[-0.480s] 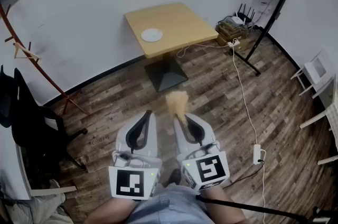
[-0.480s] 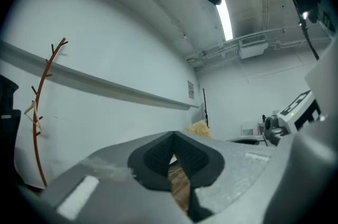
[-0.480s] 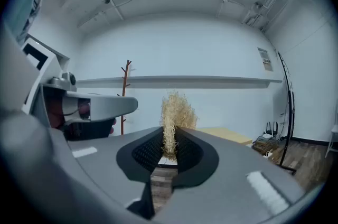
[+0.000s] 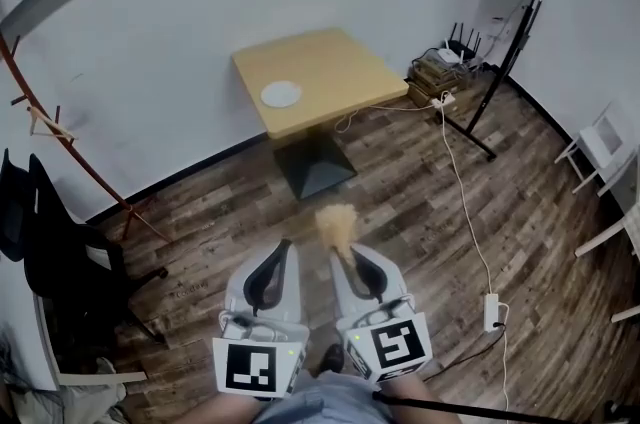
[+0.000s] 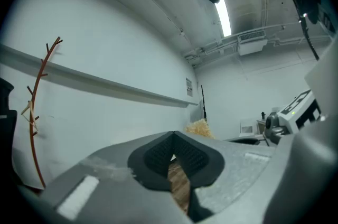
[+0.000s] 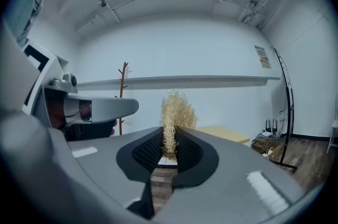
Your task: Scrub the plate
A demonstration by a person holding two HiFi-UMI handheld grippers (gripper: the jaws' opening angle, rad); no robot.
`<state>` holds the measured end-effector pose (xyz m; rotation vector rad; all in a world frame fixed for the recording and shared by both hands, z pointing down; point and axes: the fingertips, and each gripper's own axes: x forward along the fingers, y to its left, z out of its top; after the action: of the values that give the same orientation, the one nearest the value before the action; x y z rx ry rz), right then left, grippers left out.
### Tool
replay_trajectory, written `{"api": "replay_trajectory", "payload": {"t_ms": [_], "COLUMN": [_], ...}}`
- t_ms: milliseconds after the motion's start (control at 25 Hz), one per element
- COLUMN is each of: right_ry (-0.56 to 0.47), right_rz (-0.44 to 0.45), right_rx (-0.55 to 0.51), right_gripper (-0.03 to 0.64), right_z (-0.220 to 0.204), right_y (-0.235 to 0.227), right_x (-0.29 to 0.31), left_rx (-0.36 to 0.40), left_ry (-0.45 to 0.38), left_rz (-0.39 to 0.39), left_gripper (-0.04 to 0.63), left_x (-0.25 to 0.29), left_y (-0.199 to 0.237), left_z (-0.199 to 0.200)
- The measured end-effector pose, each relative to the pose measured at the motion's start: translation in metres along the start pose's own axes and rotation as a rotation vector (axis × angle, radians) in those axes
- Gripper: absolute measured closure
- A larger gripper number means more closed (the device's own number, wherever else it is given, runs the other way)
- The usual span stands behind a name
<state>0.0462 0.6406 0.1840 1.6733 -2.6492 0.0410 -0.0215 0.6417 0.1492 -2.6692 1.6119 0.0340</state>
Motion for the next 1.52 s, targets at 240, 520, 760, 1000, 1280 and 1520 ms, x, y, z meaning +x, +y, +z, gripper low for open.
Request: {"api": "replay_trajectory", "payload": {"t_ms": [240, 520, 760, 1000, 1280, 1520], "right_ry": [-0.037, -0.006, 0.034, 0.047, 0.024, -0.01], "right_rz": [0.011, 0.006, 0.024, 0.03, 0.042, 0.048], "right_rx": [0.047, 0.101, 0.12, 0.119, 0.099, 0.064], "right_gripper": [0.571, 0.571, 0.569, 0.571, 0.571, 0.571], "right_z": [-0.001, -0.019, -0.034, -0.031, -0.011, 0.007], "right_y": [-0.028, -0.047, -0.066, -0.093, -0.108, -0.11], "right_x": [-0.011, 0.0, 0.042, 0.115, 0.204, 0.251], "left_rx": [0.006, -0.006, -0.033, -0.047, -0.049, -0.055], "left_ry": [0.009, 0.064, 0.093, 0.089, 0.036, -0.006], "left_rz": [-0.002, 0.006, 0.022, 0.034, 0.04, 0.046], "left_gripper": [0.575, 0.575, 0.575, 0.575, 0.575, 0.575], "left_x": [0.016, 0.034, 0.074, 0.139, 0.207, 0.238], "left_y": [-0.025, -0.022, 0.001, 0.048, 0.109, 0.147], "left_z": [-0.004, -0.024, -0.042, -0.044, -0.026, -0.015]}}
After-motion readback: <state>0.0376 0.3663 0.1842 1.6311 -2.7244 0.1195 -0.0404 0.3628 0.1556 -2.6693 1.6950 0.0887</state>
